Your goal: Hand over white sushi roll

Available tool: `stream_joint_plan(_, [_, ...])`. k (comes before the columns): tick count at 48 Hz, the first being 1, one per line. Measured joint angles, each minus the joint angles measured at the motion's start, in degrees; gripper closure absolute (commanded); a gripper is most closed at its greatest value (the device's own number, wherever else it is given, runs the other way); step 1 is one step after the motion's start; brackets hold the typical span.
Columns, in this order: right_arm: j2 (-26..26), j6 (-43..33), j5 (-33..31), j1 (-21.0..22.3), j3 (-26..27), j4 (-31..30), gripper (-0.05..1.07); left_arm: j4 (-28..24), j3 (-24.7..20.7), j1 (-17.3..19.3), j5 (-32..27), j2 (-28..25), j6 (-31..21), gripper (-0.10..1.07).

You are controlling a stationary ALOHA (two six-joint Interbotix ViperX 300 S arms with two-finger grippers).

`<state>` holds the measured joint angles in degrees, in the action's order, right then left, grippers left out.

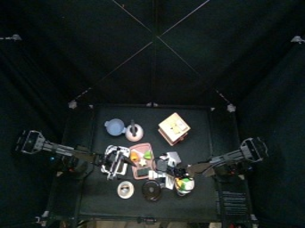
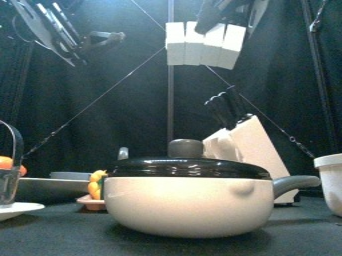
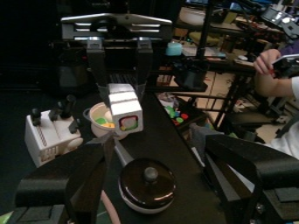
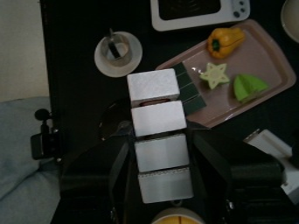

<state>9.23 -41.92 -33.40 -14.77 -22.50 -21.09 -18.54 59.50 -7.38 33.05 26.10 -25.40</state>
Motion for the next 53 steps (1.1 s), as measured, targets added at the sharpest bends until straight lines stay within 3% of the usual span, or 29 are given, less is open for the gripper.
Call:
stream_joint_plan(12, [-1.41,-0.18,0.35,0.97,2.81,-4.57,0.39,1.23,-5.01,0.0,-0.09,-5.54,0.62,-0.03])
stream_joint_plan(26, [-1.41,-0.35,2.37,1.32,4.39,-6.06,0.39,6.06,-8.17,0.62,-0.53,-10.28,8.53,-0.03])
stream_joint_plan(43, [-1.41,-0.44,5.54,3.52,4.39,-5.89,0.39,16.7,-8.88,0.44,-0.53,-11.43,14.41,-0.02])
stream_joint_plan(53, [-1.32,-0.44,7.56,4.04,4.39,-5.8,0.39,17.75,-8.88,0.35,-0.53,-11.51,15.64,0.06])
